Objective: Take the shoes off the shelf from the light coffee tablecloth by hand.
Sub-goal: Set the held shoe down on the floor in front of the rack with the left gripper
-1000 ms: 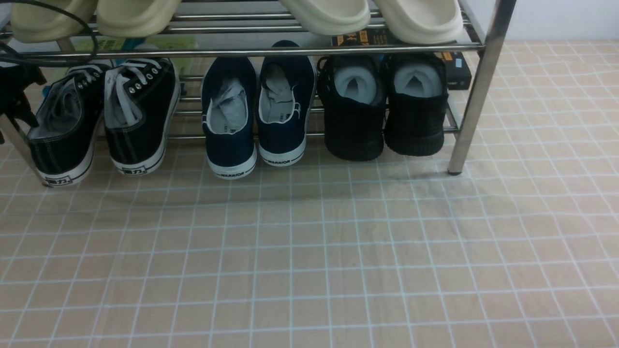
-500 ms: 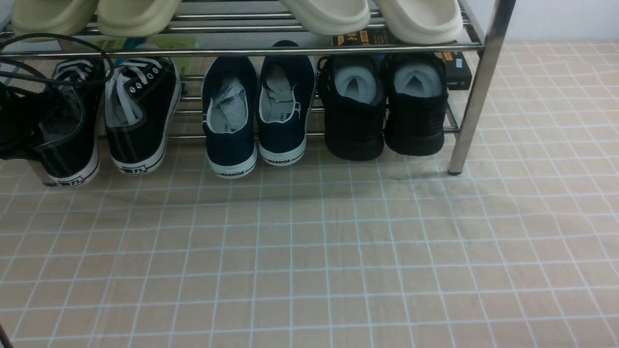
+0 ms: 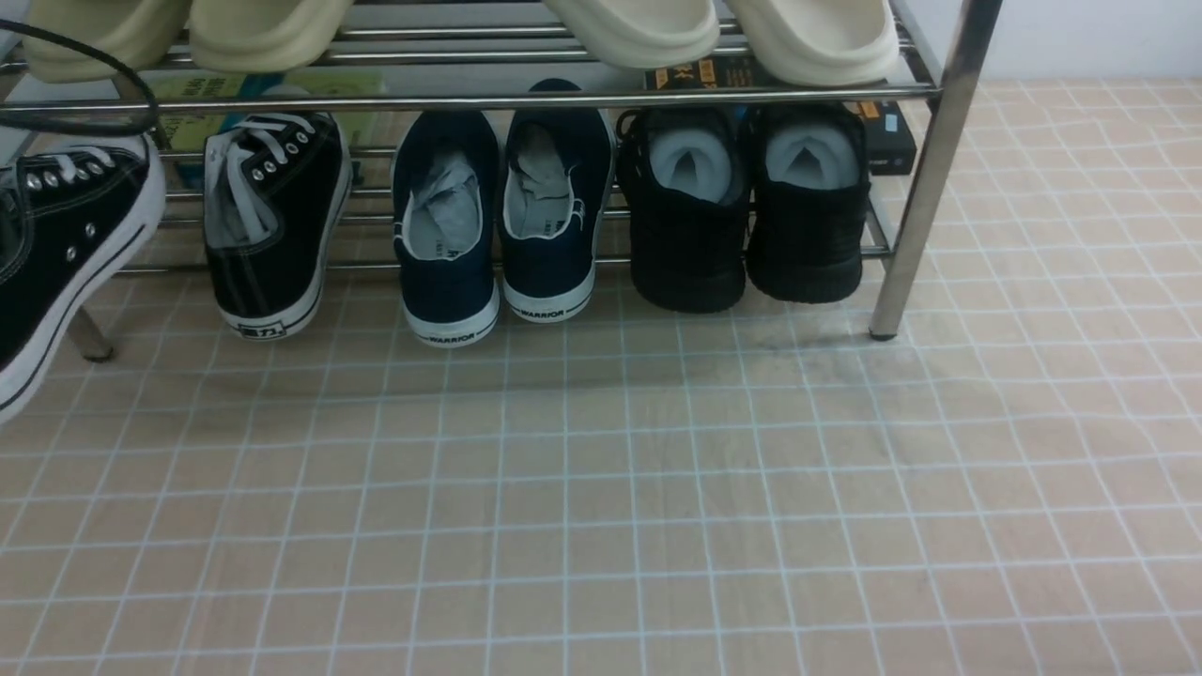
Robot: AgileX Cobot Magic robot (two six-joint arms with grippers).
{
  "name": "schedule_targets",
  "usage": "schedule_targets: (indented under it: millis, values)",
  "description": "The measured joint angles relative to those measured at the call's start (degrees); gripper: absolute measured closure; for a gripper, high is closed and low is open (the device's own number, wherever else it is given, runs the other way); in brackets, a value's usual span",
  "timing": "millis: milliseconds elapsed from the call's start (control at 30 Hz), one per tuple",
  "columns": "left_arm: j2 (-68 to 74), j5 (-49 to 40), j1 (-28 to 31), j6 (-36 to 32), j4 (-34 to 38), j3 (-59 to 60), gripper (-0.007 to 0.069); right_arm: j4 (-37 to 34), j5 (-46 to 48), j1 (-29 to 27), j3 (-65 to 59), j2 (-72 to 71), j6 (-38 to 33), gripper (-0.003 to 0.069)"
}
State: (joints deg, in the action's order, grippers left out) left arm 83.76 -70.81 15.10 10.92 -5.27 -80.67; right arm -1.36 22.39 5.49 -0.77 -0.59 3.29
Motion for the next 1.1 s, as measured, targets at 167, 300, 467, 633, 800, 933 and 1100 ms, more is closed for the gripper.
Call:
schedule_targets:
  millis: [167,300,467,633,800,933,1100]
  values:
    - [-5.2,1.1,0.0,2.2,-1.7,12.7,0.0610,0.0,0.0,0.0,0.0,0.0,0.0,0.0419]
    - [-5.8,6.8,0.0,4.3,-2.1,19.6,0.0610,0.0,0.0,0.0,0.0,0.0,0.0,0.0419]
    - [-5.2,16.9,0.0,7.0,-2.0,26.1,0.0609,0.0,0.0,0.0,0.0,0.0,0.0,0.0419]
    - [-4.1,20.9,0.0,9.5,-2.5,27.5,0.0609,0.0,0.0,0.0,0.0,0.0,0.0,0.0419]
    - [-2.8,24.9,0.0,10.0,-2.6,27.5,0.0603,0.0,0.0,0.0,0.0,0.0,0.0,0.0419]
    - [-1.1,26.8,0.0,10.1,-3.3,27.5,0.0566,0.0,0.0,0.0,0.0,0.0,0.0,0.0419]
    - [-1.1,27.9,0.0,10.0,-3.8,27.0,0.0435,0.0,0.0,0.0,0.0,0.0,0.0,0.0419]
